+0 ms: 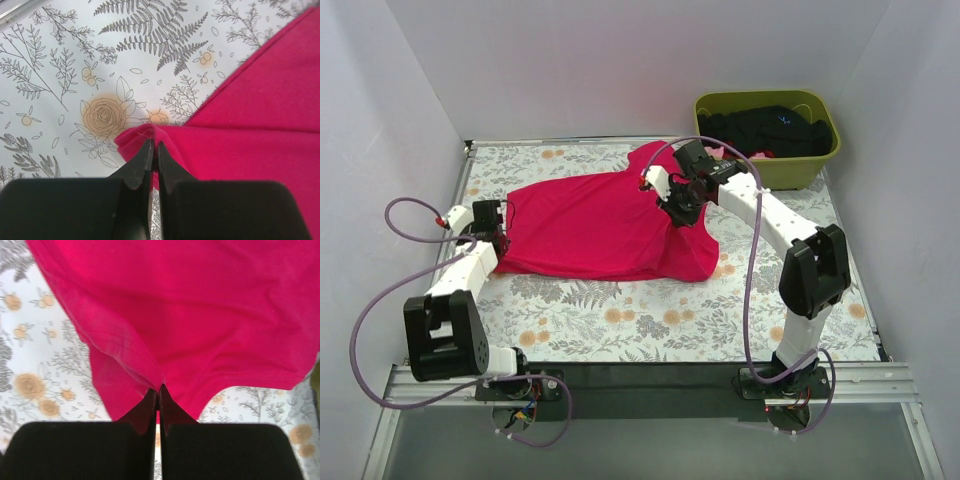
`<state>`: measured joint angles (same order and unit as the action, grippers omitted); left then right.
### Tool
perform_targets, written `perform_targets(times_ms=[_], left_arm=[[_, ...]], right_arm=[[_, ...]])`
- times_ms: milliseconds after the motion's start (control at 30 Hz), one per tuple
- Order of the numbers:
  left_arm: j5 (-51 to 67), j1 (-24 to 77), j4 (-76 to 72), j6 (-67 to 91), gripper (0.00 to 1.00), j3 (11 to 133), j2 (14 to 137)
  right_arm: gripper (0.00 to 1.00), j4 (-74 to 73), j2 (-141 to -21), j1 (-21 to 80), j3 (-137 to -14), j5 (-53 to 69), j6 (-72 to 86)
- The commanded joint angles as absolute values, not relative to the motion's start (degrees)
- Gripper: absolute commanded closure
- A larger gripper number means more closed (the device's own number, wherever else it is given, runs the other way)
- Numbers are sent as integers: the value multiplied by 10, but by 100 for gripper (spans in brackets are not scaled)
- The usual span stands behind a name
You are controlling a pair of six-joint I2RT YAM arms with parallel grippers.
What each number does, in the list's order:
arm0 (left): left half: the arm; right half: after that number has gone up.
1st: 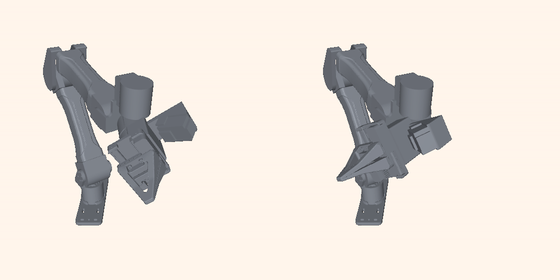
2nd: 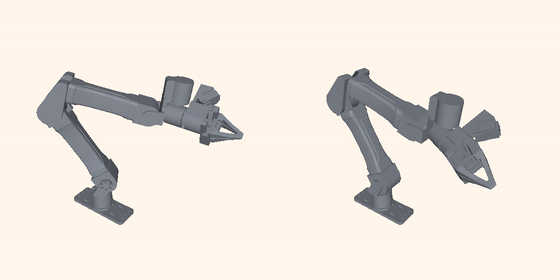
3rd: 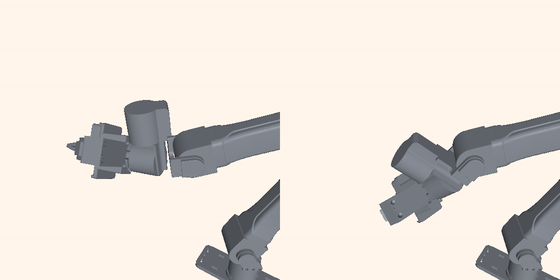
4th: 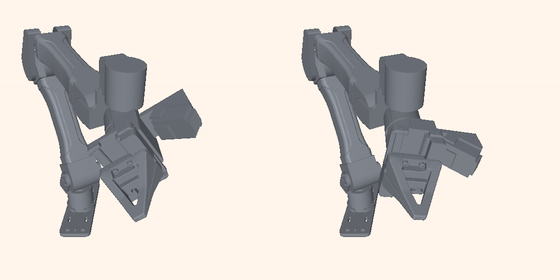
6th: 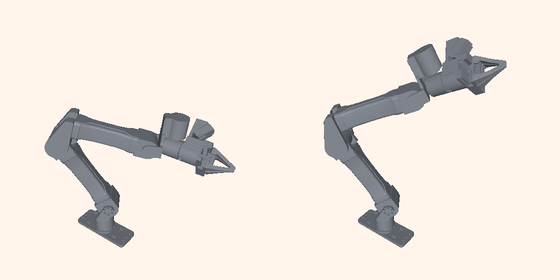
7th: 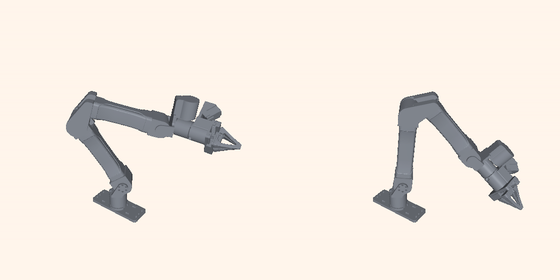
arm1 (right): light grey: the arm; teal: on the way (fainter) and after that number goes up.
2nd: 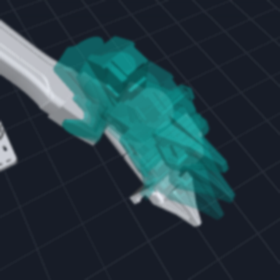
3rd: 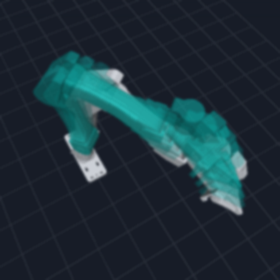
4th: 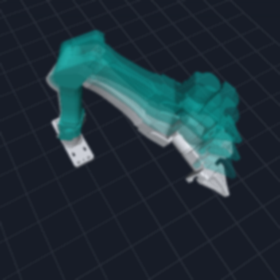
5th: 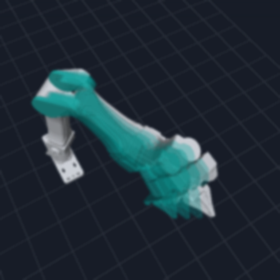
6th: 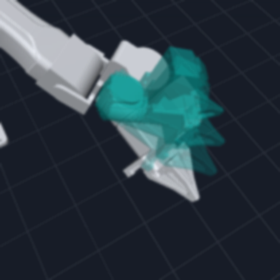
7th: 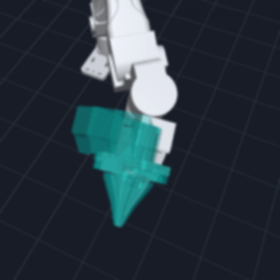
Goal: Fold and stack the t-shirts
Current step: Fold the tshirt
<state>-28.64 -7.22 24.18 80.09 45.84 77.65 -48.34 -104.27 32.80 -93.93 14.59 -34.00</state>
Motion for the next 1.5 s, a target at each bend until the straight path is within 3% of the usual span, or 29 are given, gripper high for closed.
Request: perform_targets(times_ms=[0,567,700,833,933,1000,1033,1067,1167,1200,1300,1467], left_arm=[[-313,-74,243,806,100,496,816],[-272,-74,258,802,97,539,914],[-265,-74,258,804,96,553,917],[-242,-75,261,806,95,571,931],[-235,-74,264,803,84,586,946],[-231,-73,269,804,76,596,954],[-229,-74,270,806,69,605,955],[-216,-74,272,806,48,607,954],[-205,-74,276,804,32,608,929],[-204,-74,282,802,22,606,917],[-208,-75,293,802,13,577,861],[-200,-75,301,819,11,498,782]], right_arm=[[99,-483,-1062,329,-989,85,-374],[99,-393,-1132,324,-1042,-36,-414],[88,-350,-1134,325,-1034,-47,-411],[85,-334,-1143,322,-1032,-50,-395],[76,-327,-1143,316,-1036,-49,-357],[65,-323,-1136,316,-1041,-41,-341],[61,-323,-1132,316,-1040,-33,-323],[56,-323,-1123,315,-1036,-28,-313],[54,-323,-1099,308,-1014,-23,-265],[54,-323,-1073,301,-984,-19,-253],[54,-314,-1010,267,-889,44,-189],[53,-217,-886,192,-693,201,-51]])
